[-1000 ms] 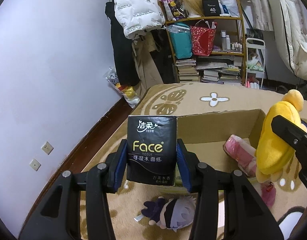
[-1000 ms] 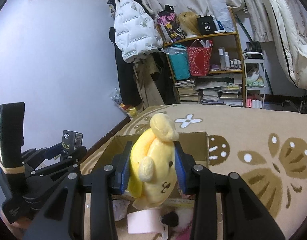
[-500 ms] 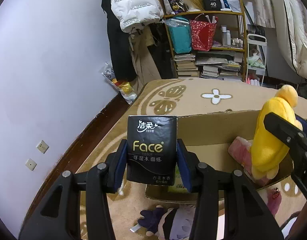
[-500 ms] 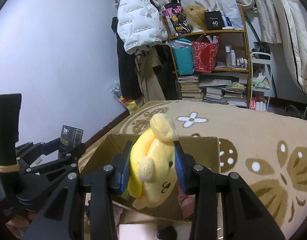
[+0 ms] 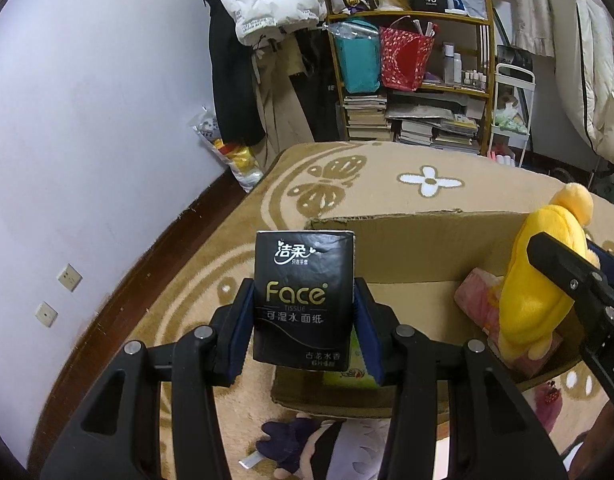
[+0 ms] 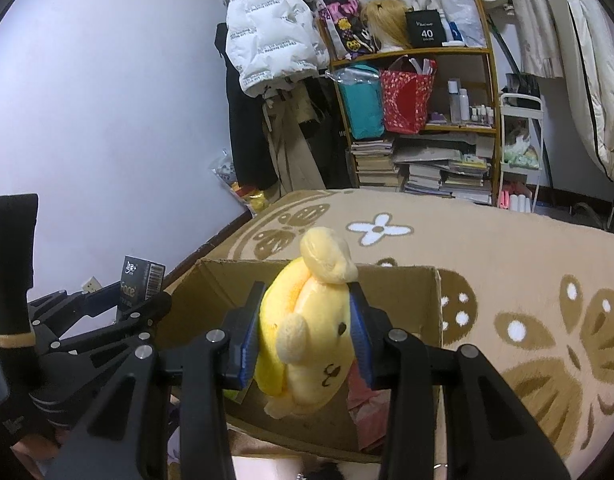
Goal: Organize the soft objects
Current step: 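Carry the black pack and yellow plush up over the open box, then open both tools to drop the black pack and yellow plush into the box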
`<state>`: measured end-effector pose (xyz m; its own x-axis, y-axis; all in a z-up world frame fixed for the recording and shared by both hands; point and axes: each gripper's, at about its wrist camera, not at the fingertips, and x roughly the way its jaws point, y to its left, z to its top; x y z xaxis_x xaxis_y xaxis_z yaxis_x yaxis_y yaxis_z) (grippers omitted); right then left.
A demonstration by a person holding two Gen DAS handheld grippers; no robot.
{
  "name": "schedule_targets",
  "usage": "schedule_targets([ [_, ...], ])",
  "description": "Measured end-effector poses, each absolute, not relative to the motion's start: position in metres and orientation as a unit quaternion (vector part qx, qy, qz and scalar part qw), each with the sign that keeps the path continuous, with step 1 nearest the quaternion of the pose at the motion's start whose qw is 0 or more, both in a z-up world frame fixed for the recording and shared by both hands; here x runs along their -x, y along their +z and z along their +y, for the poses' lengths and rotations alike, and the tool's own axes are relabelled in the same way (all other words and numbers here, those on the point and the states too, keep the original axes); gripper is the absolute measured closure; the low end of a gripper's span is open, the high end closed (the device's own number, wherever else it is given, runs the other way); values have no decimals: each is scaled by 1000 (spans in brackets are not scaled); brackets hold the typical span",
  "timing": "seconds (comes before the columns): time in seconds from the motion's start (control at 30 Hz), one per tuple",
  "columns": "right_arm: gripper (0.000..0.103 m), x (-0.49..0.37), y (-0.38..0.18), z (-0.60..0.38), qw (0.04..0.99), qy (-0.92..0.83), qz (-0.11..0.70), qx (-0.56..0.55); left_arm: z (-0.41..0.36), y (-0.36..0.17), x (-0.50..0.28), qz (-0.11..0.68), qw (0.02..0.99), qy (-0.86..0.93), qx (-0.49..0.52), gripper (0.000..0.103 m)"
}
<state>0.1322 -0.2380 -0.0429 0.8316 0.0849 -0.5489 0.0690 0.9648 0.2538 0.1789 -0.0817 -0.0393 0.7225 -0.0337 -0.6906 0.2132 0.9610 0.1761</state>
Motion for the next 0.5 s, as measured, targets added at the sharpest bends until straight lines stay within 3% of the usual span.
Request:
schedule_targets([
  [0.5, 58, -135, -61, -244, 940, -13, 315, -130, -86, -54, -183, 380, 915, -83, -110, 57],
])
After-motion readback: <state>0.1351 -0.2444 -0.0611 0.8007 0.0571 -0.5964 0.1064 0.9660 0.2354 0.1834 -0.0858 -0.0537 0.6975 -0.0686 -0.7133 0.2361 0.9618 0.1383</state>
